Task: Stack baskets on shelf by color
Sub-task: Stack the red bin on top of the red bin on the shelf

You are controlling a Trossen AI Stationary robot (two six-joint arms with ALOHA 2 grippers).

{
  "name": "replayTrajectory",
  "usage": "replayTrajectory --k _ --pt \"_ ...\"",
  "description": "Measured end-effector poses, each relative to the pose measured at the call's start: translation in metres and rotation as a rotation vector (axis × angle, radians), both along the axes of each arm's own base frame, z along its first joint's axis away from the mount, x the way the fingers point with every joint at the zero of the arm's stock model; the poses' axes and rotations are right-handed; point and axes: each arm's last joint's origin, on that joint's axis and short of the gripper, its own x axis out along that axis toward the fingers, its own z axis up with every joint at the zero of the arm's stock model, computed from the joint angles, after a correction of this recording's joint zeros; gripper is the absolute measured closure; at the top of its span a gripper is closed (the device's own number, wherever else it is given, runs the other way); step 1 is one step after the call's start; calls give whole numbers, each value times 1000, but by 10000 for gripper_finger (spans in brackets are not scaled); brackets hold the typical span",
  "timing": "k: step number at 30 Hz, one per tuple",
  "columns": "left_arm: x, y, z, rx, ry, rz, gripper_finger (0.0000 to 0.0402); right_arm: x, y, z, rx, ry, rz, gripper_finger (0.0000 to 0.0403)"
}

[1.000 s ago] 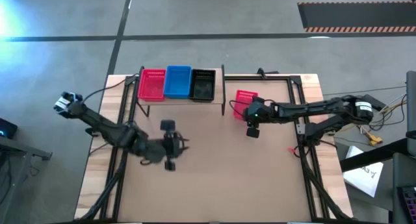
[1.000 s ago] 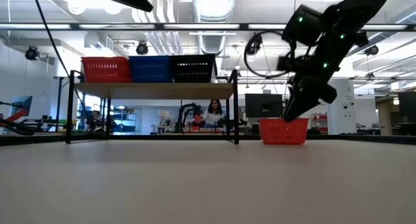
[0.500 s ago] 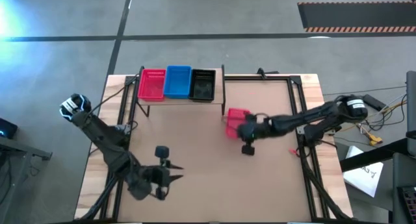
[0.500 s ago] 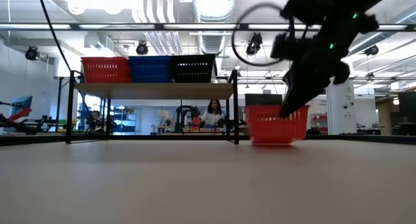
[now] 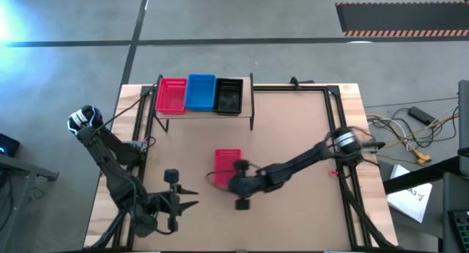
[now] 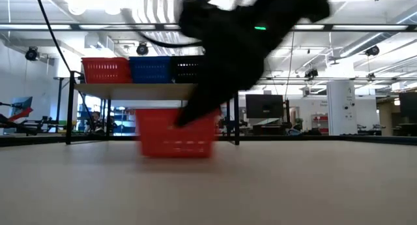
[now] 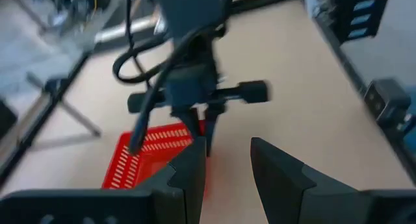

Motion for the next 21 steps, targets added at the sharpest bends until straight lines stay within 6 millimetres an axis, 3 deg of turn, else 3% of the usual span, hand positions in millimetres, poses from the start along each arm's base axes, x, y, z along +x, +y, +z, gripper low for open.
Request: replayTrajectory --k 5,11,17,21 --pt "-16 6 -13 -65 90 96 295 53 8 -4 -62 -61 65 390" --pt "-30 7 -20 -127 125 156 295 92 5 2 -120 -129 106 387" --pt "-29 1 -27 -122 135 161 295 105 0 17 -129 -167 158 332" --pt "-25 -4 -37 -110 148 178 295 93 -3 27 -153 -125 174 279"
